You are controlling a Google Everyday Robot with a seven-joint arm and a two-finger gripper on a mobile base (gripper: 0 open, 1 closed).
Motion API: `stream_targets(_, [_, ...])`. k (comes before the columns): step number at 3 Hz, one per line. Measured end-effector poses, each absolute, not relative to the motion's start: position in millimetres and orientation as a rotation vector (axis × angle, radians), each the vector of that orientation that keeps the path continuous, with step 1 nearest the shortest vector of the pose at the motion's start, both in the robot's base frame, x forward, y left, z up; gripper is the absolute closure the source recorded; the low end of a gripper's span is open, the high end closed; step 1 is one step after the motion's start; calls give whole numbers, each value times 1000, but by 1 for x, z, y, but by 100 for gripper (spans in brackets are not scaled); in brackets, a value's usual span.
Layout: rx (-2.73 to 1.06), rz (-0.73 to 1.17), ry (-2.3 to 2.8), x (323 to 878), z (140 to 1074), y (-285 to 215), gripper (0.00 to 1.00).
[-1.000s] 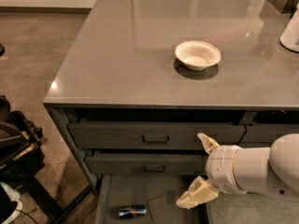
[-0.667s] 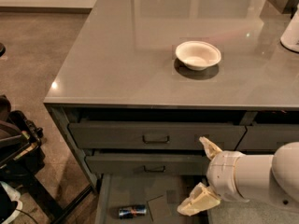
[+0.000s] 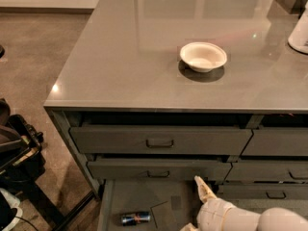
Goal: Pick redbull can from bottom drawer and place on counter
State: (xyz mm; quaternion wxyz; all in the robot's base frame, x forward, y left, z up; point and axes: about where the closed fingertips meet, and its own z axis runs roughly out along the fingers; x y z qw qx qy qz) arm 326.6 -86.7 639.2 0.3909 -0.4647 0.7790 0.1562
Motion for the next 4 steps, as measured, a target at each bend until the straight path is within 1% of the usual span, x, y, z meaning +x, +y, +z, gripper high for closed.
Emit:
stream_targets(1, [-1179, 381, 1889, 342, 604, -67, 0])
stream_targets(2, [-1127, 442, 1896, 342, 584, -62, 0])
stream_targets(3, [-1136, 435, 1896, 341, 588, -62, 0])
stream_targets(4, [-1106, 483, 1876, 342, 572, -51, 0])
